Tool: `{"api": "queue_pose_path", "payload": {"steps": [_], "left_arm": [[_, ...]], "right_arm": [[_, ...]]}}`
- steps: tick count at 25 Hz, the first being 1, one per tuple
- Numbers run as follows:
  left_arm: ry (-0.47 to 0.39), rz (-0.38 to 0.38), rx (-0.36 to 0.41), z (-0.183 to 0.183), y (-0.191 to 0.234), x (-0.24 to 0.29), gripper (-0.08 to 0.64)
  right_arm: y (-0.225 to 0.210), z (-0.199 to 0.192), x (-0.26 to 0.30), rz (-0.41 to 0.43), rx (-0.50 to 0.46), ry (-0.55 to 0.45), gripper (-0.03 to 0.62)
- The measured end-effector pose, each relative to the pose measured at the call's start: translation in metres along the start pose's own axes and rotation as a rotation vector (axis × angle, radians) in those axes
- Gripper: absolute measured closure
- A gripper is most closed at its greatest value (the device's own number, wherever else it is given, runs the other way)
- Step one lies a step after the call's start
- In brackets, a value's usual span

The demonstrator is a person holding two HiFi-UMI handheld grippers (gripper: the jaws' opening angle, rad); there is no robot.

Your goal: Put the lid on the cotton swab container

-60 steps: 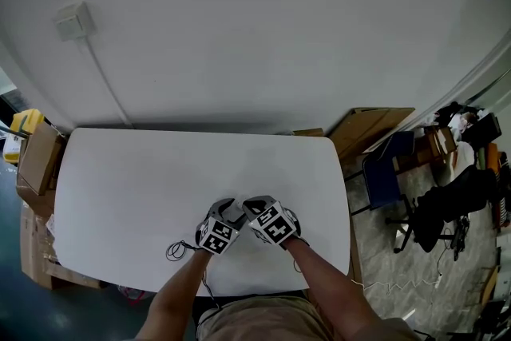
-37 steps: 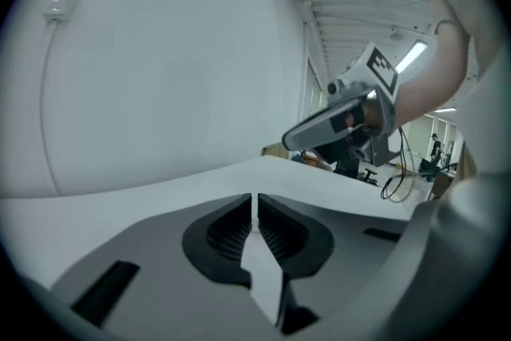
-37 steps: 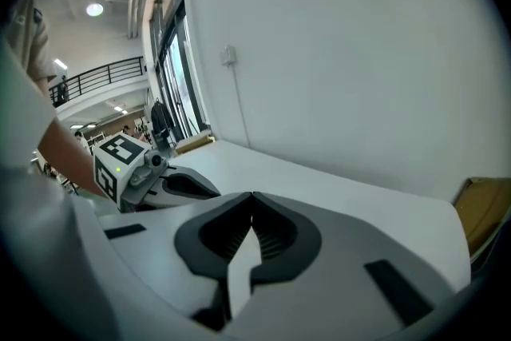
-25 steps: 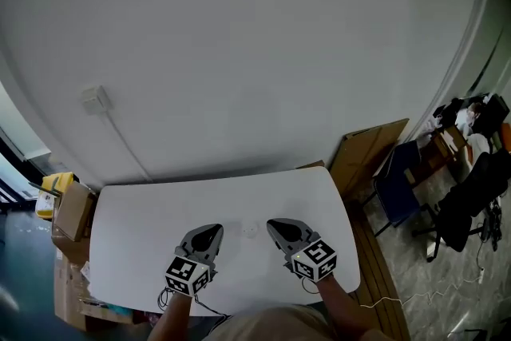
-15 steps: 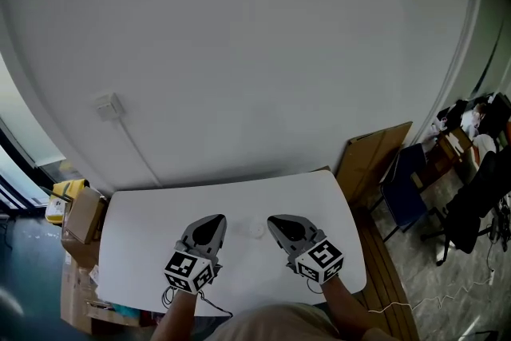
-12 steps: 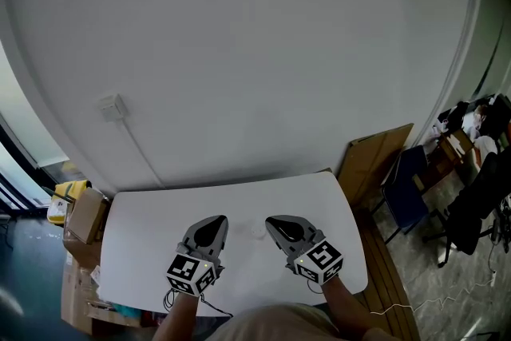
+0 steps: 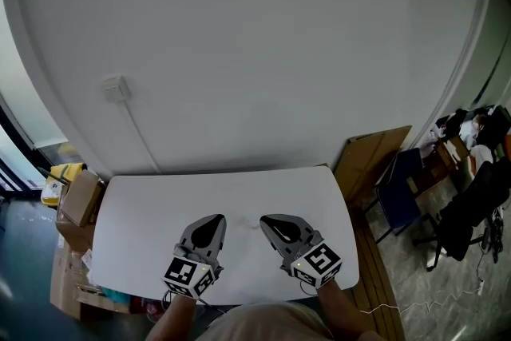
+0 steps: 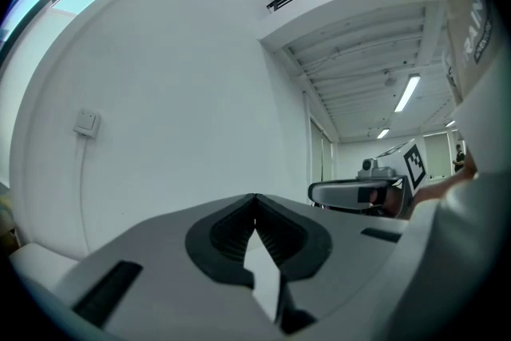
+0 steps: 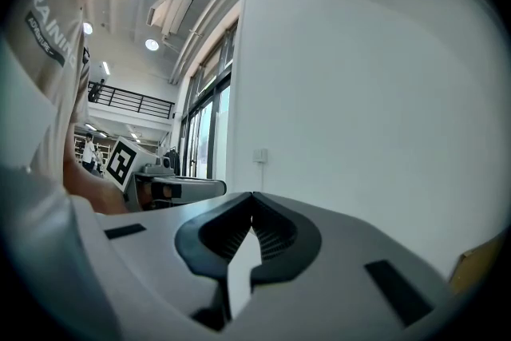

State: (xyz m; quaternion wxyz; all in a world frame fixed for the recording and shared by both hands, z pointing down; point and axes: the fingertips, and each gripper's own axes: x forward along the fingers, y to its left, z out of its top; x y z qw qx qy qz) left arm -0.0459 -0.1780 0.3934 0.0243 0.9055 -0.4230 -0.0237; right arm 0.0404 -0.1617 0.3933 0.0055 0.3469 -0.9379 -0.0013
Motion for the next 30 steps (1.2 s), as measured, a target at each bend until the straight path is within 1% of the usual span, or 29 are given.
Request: {"api": "queue_pose_path", "payload": {"steps": [4, 8, 14, 18, 21, 23, 27, 30], "left_arm": [[-0.002, -0.009, 0.002, 0.0, -0.008, -0.005, 0.546], [0.003, -0.012, 0.018, -0.002, -0.011, -0.014, 0.545], [0.012, -0.017, 0.017, -0.004, -0.006, -0.022, 0.546], [0.017, -0.06, -0.031, -0.006, -0.012, -0.019, 0.546], [0.023, -0.078, -0.007, -0.008, -0.018, -0.017, 0.546], [0.023, -0.087, -0.004, -0.008, -0.021, -0.017, 0.546], [0.022, -0.107, -0.025, -0.007, -0.018, -0.013, 0.546], [0.03, -0.116, -0.025, -0.01, -0.014, -0.014, 0.546]], "right_arm": [[0.008, -0.004, -0.005, 0.01, -0.006, 0.015, 0.577], [0.02, -0.006, -0.005, 0.031, -0.032, 0.039, 0.577], [0.031, -0.009, -0.001, 0.037, -0.045, 0.058, 0.577], [0.035, -0.009, -0.003, 0.029, -0.069, 0.07, 0.577], [0.037, -0.009, -0.004, 0.022, -0.073, 0.076, 0.577], [0.038, -0.009, -0.006, 0.022, -0.074, 0.082, 0.577], [0.035, -0.009, -0.002, 0.021, -0.07, 0.089, 0.577], [0.035, -0.012, 0.001, 0.013, -0.062, 0.092, 0.577]]}}
